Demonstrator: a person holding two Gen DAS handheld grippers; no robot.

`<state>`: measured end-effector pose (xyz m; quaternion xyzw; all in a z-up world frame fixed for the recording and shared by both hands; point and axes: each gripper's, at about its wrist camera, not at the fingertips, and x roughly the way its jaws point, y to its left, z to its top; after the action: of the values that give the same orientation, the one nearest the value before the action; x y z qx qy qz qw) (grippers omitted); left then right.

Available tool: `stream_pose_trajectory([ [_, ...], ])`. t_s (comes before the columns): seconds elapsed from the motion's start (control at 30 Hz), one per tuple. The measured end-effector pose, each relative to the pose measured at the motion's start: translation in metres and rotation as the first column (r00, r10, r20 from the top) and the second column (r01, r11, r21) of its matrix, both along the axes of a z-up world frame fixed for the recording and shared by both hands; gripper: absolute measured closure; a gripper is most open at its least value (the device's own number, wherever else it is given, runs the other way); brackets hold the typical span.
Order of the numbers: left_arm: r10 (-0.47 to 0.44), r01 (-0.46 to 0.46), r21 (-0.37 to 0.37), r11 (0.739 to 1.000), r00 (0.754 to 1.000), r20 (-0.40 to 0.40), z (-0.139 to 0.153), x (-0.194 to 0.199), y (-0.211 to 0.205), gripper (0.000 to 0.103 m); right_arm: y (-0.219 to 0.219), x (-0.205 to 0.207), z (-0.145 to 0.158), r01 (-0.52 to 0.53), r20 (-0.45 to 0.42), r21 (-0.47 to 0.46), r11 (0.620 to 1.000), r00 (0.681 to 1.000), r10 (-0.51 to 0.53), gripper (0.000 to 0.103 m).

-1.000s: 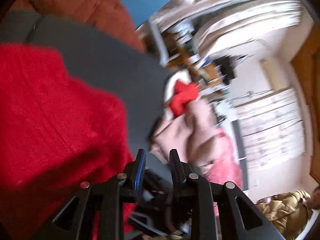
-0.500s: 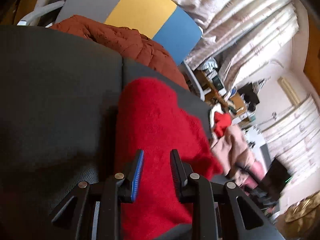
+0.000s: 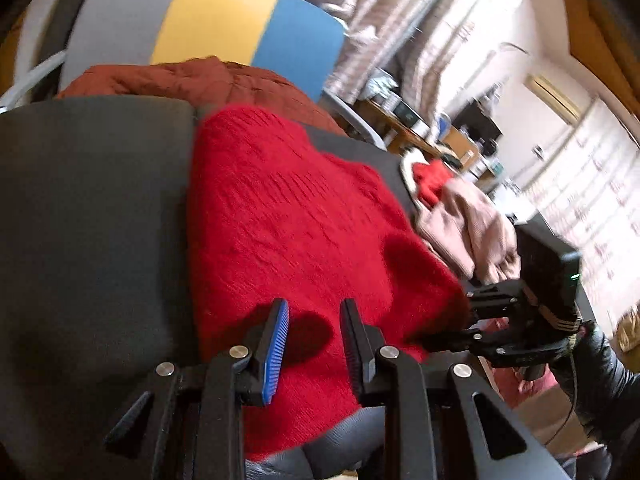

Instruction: Fold clothes

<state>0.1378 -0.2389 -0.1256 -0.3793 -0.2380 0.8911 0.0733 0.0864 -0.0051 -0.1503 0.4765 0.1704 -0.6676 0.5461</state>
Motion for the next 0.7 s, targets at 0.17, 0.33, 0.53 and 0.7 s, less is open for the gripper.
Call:
stream_pose_trajectory([
  [0.17,-0.088,0.092,-0.041,0.995,0.993,0.079,-0.022,-0.007,0.025,0.078,0.048,-0.012,-0.004,0.194,0.139,-0.134,0.972,0.975,-0.175,0.086],
  [0.33,-0.104,0.108,-0.052,0.993,0.992,0.069,-0.022,0.000,0.031,0.078,0.069,-0.031,0.023,0.298,0.212,-0.247,0.922,0.945,-0.249,0.040],
  [0.53,-0.100,0.103,-0.049,0.993,0.993,0.063,-0.020,0.001,0.032,0.078,0.029,-0.087,0.026,0.420,0.272,-0.280,0.863,0.897,-0.348,0.040],
  [0.7,-0.114,0.118,-0.073,0.990,0.992,0.055,-0.019,0.001,0.038,0.078,-0.010,-0.114,0.002,0.488,0.258,-0.182,0.854,0.862,-0.437,0.072],
])
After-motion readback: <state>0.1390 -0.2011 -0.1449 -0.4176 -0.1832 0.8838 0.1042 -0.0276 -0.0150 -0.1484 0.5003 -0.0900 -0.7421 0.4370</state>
